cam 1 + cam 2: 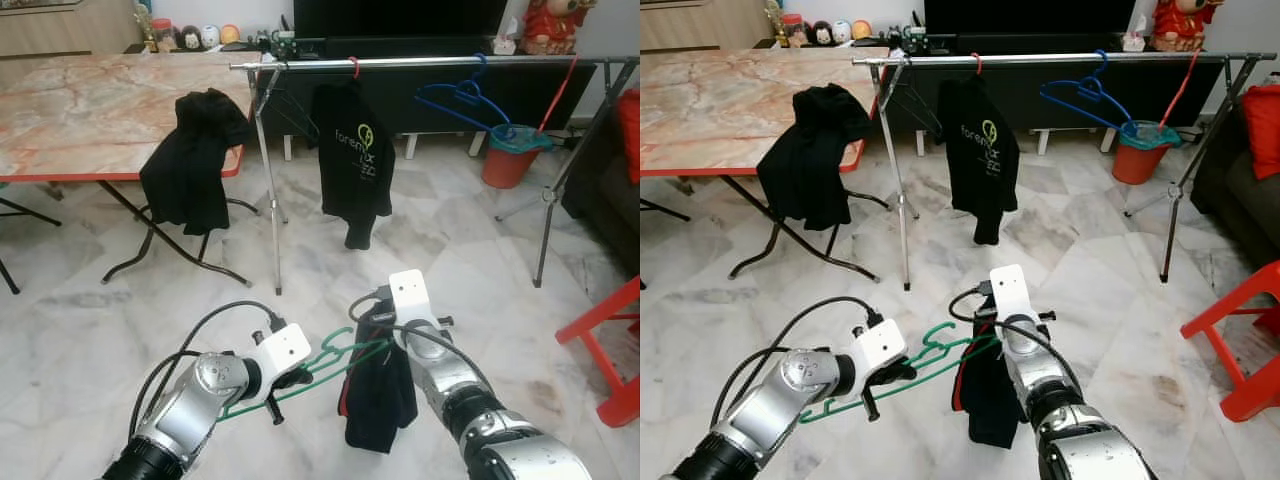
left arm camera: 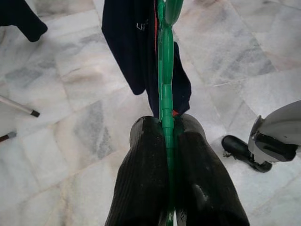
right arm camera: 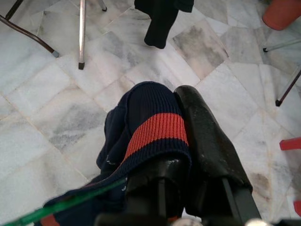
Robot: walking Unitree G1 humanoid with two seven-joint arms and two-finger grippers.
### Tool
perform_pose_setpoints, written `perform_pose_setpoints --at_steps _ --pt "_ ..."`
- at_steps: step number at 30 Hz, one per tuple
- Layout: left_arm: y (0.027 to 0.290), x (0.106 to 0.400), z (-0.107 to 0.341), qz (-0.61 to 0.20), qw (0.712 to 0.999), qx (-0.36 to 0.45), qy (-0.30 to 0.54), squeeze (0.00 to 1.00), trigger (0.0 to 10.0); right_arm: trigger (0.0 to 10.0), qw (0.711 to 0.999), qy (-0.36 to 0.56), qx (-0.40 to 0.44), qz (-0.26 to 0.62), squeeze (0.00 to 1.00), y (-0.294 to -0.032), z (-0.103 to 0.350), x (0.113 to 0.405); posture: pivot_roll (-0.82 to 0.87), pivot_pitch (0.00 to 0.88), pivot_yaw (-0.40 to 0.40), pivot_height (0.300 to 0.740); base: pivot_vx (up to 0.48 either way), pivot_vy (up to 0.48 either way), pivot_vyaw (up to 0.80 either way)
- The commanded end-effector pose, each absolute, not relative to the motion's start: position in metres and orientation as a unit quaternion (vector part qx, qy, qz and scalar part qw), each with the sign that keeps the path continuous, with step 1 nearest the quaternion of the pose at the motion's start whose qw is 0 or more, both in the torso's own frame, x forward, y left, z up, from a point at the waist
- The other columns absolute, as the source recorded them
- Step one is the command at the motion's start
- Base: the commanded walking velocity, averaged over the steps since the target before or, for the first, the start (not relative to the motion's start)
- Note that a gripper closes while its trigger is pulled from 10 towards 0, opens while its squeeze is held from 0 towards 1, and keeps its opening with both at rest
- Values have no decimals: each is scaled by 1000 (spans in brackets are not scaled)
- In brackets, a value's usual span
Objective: Hang hanger
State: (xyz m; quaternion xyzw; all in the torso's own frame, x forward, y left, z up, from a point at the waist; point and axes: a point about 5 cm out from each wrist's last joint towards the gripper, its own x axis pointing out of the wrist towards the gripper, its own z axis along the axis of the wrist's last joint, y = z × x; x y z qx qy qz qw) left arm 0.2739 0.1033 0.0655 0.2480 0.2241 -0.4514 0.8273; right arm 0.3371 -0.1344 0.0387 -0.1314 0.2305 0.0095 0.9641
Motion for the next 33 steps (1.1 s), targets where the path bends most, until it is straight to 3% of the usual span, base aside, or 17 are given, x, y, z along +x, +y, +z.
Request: perform_pose_setpoints --at_steps 1,19,33 --pt "110 280 68 -433 832 260 228 0 10000 10000 967 216 -135 12 0 -133 45 341 -59 0 -12 740 0 0 0" --pt "121 281 67 -423 828 280 240 0 10000 10000 966 218 -136 6 0 -138 45 341 -57 0 -15 740 0 0 0" --pt "112 278 70 -437 834 250 228 0 10000 10000 966 222 -136 16 0 -132 42 340 -55 0 -16 740 0 0 0"
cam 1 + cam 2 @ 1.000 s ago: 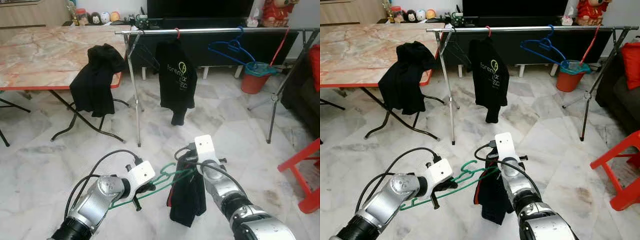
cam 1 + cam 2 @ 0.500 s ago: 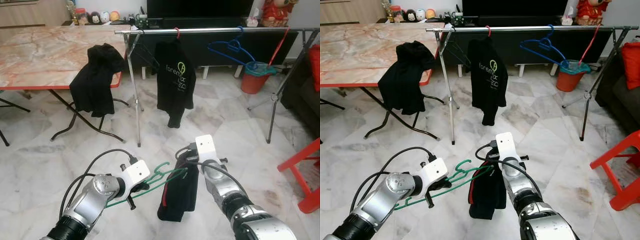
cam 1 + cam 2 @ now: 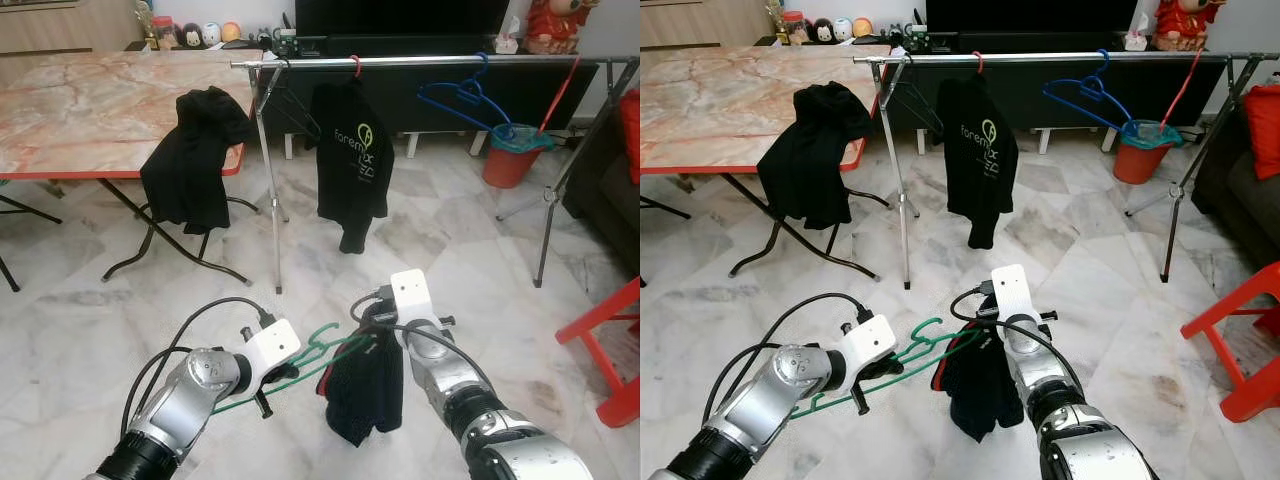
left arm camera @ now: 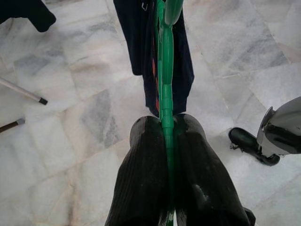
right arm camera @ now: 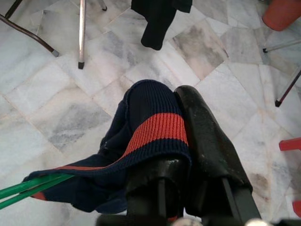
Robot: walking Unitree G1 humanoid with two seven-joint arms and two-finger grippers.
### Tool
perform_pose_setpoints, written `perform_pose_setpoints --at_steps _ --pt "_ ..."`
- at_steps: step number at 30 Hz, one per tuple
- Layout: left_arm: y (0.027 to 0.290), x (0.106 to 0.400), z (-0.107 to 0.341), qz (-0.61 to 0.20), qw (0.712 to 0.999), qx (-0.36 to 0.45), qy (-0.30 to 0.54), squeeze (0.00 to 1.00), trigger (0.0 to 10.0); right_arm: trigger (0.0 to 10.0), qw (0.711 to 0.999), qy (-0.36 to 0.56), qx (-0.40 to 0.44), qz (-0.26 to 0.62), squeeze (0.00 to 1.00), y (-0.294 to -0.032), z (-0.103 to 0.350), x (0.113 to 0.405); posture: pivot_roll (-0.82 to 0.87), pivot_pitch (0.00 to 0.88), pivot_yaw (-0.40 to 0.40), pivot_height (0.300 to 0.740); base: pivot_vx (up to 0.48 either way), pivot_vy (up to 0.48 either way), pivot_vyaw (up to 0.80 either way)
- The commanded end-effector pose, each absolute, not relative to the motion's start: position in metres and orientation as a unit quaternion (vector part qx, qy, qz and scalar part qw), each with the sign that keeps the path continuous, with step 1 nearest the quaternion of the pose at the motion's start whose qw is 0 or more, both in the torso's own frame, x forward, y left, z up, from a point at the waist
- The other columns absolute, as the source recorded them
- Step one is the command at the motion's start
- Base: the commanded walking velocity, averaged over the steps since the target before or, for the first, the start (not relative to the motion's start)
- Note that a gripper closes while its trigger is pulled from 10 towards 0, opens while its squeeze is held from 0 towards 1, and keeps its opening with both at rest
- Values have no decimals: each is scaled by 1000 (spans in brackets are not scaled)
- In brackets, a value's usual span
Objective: Hang hanger
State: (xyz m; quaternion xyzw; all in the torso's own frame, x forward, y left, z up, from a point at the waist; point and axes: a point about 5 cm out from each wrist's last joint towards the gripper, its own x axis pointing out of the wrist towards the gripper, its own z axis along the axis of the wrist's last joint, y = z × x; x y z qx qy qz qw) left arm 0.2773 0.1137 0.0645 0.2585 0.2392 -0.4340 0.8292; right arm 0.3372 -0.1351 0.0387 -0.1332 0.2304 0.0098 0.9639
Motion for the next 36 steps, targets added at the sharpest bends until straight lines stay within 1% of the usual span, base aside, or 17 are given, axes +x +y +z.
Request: perform_pose_setpoints --at_steps 1,2,9,11,12,24,32,36 --pt "110 278 71 -440 834 244 227 0 10000 10000 965 222 -136 16 0 -132 42 339 -55 0 -16 740 0 0 0" --pt "107 275 73 -453 831 230 226 0 10000 10000 965 223 -136 17 0 -131 41 339 -53 0 -17 740 0 0 0" --pt "101 268 73 -477 819 221 229 0 10000 10000 965 226 -135 17 0 -131 40 338 -55 0 -16 740 0 0 0" --pt "101 269 74 -470 824 221 225 0 10000 10000 964 227 -135 16 0 -131 40 338 -52 0 -17 740 0 0 0" --pt "102 273 74 -452 833 227 223 0 10000 10000 964 227 -135 17 0 -131 40 338 -52 0 -17 740 0 0 0" --pt "113 286 72 -364 864 253 241 0 10000 10000 965 225 -132 19 0 -127 41 338 -52 0 -17 740 0 0 0" --pt "114 287 73 -357 865 256 244 0 10000 10000 965 224 -133 20 0 -127 41 338 -49 0 -19 740 0 0 0" --pt "110 287 74 -369 864 248 235 0 10000 10000 965 225 -131 30 0 -124 41 338 -52 0 -19 740 0 0 0"
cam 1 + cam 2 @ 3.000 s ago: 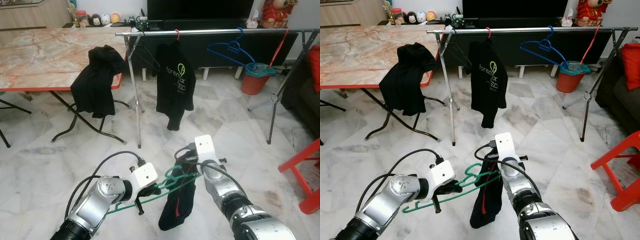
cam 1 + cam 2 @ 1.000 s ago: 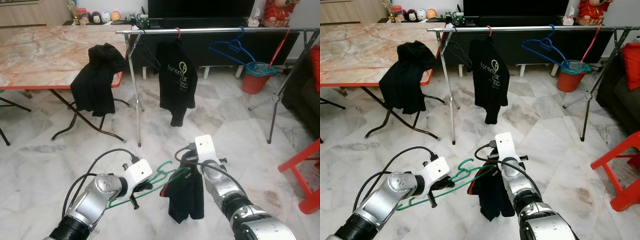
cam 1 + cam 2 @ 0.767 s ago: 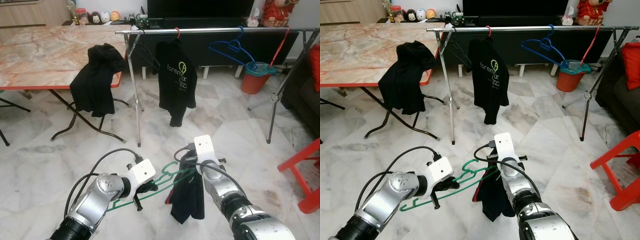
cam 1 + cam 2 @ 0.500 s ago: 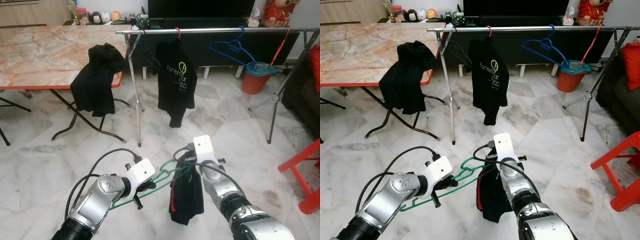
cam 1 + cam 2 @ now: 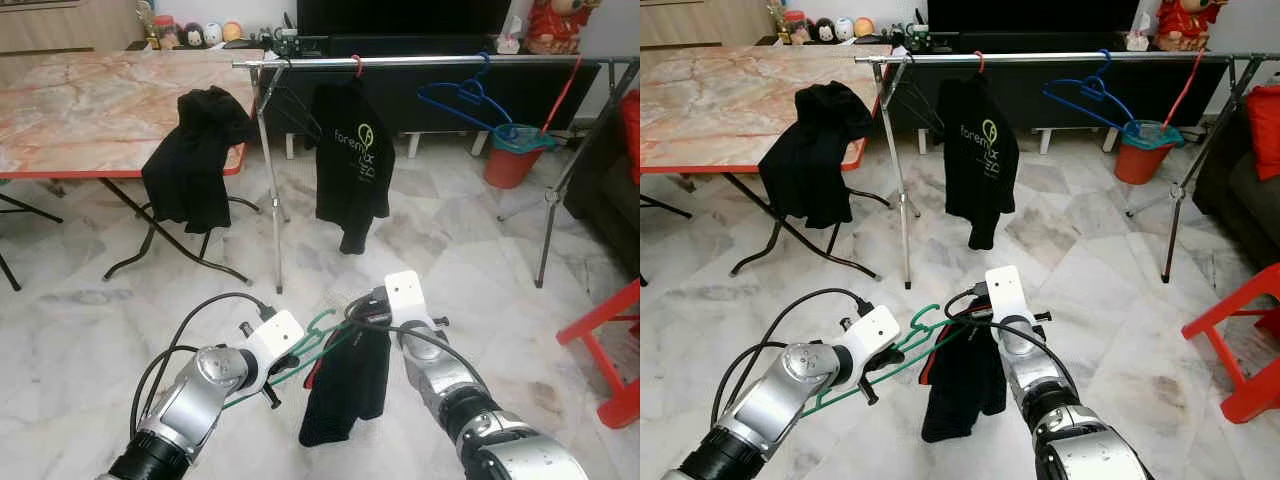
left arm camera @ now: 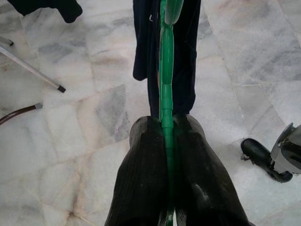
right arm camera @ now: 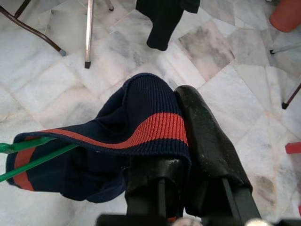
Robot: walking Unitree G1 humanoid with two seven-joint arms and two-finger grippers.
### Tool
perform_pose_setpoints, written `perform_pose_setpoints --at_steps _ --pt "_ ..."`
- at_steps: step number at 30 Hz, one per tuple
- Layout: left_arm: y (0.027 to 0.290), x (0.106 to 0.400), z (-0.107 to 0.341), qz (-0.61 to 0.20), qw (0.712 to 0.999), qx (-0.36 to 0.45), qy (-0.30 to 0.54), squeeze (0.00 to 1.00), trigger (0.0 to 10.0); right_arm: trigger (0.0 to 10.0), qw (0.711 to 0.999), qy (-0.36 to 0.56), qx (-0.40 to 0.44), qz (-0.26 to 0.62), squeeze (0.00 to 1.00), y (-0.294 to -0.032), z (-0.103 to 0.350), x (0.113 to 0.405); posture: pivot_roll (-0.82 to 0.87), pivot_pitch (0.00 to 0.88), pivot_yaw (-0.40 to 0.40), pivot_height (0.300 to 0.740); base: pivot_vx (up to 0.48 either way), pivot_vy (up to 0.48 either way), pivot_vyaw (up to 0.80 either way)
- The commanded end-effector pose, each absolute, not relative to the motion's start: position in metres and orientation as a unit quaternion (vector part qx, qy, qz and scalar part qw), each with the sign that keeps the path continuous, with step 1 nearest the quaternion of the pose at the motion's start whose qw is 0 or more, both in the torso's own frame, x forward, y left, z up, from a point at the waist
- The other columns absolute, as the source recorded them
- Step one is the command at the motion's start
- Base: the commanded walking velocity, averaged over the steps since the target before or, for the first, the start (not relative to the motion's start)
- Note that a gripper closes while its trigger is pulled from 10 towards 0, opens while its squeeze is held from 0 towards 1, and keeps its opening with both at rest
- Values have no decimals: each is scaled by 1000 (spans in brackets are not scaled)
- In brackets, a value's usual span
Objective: Hang hanger
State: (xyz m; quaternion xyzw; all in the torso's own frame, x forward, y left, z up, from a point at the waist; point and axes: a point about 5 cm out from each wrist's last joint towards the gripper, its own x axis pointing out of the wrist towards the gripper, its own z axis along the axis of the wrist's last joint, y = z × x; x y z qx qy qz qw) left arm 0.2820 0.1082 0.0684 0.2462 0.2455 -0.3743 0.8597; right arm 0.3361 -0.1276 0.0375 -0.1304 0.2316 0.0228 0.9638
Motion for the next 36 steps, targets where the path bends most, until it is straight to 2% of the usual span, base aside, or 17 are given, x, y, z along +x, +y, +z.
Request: perform_pose_setpoints --at_steps 1,7,12,16,18,27,36 --pt "107 285 74 -378 862 243 233 0 10000 10000 964 226 -131 38 0 -122 40 338 -52 0 -19 740 0 0 0" --pt "96 280 77 -417 854 221 219 0 10000 10000 963 227 -130 66 0 -112 41 338 -51 0 -20 740 0 0 0" --pt "93 283 82 -412 861 208 212 0 10000 10000 963 226 -126 71 0 -108 42 338 -51 0 -20 740 0 0 0" --pt "93 288 82 -389 872 208 212 0 10000 10000 963 226 -125 75 0 -105 42 338 -55 0 -17 740 0 0 0" --pt "99 292 79 -360 875 232 225 0 10000 10000 963 227 -123 73 0 -106 42 338 -54 0 -18 740 0 0 0" --pt "114 290 67 -331 858 282 273 0 10000 10000 967 219 -124 48 0 -112 46 341 -54 0 -18 740 0 0 0" --pt "118 299 71 -294 878 279 256 0 10000 10000 967 215 -123 55 0 -109 48 343 -54 0 -20 740 0 0 0"
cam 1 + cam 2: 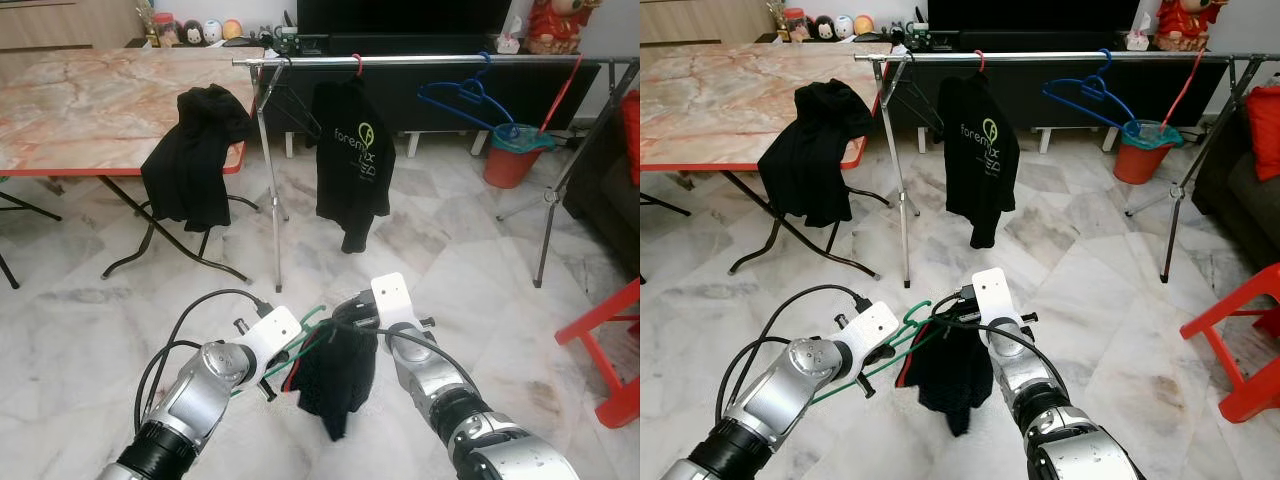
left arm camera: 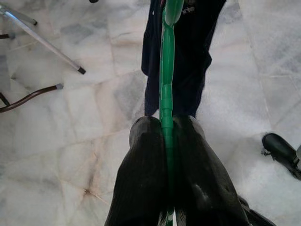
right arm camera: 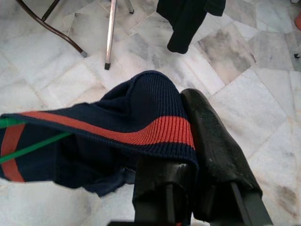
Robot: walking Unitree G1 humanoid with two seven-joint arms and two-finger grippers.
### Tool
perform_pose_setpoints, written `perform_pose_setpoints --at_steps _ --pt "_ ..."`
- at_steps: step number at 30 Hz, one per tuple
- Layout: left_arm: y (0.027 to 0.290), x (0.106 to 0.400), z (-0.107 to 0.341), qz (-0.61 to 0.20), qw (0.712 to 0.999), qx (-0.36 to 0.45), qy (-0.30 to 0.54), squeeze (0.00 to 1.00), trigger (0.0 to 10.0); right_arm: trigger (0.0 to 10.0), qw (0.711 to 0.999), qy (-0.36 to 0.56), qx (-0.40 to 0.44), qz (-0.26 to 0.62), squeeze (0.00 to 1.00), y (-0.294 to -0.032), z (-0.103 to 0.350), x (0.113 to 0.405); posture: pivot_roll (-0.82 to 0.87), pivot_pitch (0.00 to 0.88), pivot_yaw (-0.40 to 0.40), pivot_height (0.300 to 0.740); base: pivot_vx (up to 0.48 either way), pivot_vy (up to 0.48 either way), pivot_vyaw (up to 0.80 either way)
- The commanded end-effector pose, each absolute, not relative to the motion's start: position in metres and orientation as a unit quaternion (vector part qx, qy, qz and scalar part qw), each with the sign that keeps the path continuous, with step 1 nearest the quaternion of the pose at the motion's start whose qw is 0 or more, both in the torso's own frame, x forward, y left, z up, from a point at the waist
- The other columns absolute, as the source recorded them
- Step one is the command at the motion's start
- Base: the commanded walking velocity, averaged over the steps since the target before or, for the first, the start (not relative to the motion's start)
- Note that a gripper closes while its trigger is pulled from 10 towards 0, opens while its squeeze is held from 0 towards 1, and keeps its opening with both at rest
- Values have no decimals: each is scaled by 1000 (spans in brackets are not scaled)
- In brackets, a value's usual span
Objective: Hang hanger
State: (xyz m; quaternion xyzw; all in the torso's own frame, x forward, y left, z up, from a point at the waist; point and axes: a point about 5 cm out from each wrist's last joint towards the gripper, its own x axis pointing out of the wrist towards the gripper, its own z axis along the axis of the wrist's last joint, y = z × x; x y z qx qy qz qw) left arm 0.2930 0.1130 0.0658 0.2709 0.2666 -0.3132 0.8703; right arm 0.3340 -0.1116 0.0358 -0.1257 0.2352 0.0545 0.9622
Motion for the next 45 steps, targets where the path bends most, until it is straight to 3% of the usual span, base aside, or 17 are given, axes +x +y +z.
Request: perform_pose_setpoints --at_steps 1,14,16,22,32,37,45 --pt "116 300 73 -294 884 267 247 0 10000 10000 967 214 -123 64 0 -106 48 342 -54 0 -20 740 0 0 0" --pt "96 300 83 -329 904 179 207 0 10000 10000 965 209 -123 100 0 -94 49 341 -56 0 -22 740 0 0 0" --pt "83 283 82 -420 869 159 209 0 10000 10000 965 201 -131 107 0 -95 53 344 -56 0 -21 740 0 0 0" --pt "82 272 76 -464 843 162 217 0 10000 10000 965 189 -138 116 0 -100 62 350 -60 0 -18 740 0 0 0" --pt "84 281 76 -428 862 167 214 0 10000 10000 944 179 -227 160 0 -106 68 354 -60 0 -18 740 0 0 0" --pt "101 299 71 -309 896 216 235 0 10000 10000 941 180 -234 167 0 -102 65 351 -60 0 -20 740 0 0 0" --pt "107 306 73 -258 910 226 232 0 10000 10000 939 181 -234 175 0 -96 62 348 -59 0 -19 740 0 0 0"
